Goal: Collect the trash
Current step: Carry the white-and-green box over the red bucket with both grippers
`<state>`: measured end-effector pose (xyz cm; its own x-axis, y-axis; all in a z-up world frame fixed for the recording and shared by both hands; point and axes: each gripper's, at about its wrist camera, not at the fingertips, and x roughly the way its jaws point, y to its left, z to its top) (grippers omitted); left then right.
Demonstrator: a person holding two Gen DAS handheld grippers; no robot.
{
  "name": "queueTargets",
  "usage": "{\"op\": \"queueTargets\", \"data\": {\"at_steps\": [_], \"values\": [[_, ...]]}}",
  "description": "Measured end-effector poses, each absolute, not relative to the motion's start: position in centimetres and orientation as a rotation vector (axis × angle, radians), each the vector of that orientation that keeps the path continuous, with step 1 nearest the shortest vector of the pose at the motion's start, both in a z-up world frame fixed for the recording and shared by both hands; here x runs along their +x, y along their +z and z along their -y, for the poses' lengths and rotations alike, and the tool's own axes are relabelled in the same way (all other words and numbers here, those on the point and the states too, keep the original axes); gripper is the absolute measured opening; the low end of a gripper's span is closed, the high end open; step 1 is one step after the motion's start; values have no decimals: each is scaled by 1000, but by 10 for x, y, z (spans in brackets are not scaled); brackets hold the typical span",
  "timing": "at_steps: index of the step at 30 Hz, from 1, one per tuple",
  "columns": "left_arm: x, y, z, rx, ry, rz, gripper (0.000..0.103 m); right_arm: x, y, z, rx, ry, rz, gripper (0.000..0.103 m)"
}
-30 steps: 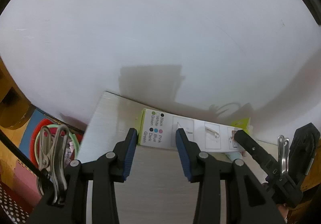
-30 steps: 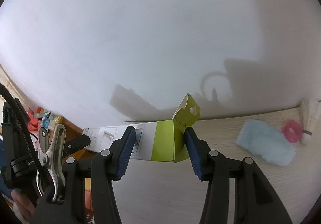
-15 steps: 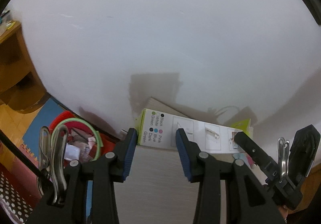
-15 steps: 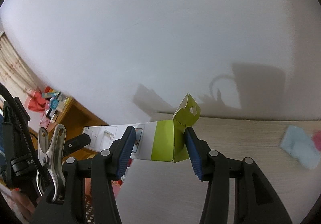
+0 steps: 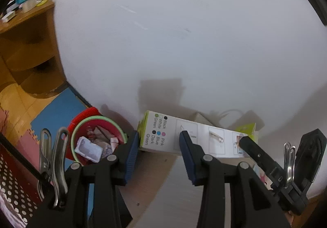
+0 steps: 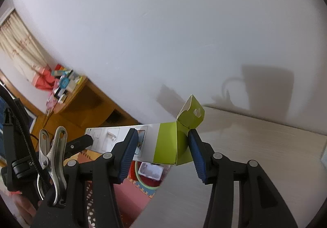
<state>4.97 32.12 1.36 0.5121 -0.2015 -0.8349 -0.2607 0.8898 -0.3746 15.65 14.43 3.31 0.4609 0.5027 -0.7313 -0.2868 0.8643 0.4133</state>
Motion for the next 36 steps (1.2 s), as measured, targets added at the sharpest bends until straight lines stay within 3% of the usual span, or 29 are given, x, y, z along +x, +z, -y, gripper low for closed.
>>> {"op": "queueTargets", "data": {"at_steps": [8, 16, 28, 36], "values": [[45, -1, -383, -556, 135, -1044, 43, 171, 13, -208, 182, 576, -1030, 52], [46, -59, -443, -641, 194, -1104, 43, 185, -31, -262, 110, 589, -1162, 51], [43, -202, -505, -783, 255, -1230, 43, 194, -132, -338, -112, 554, -1352, 49], [41, -324, -525, -845, 300, -1285, 40, 213, -251, -370, -231, 535, -1567, 48]]}}
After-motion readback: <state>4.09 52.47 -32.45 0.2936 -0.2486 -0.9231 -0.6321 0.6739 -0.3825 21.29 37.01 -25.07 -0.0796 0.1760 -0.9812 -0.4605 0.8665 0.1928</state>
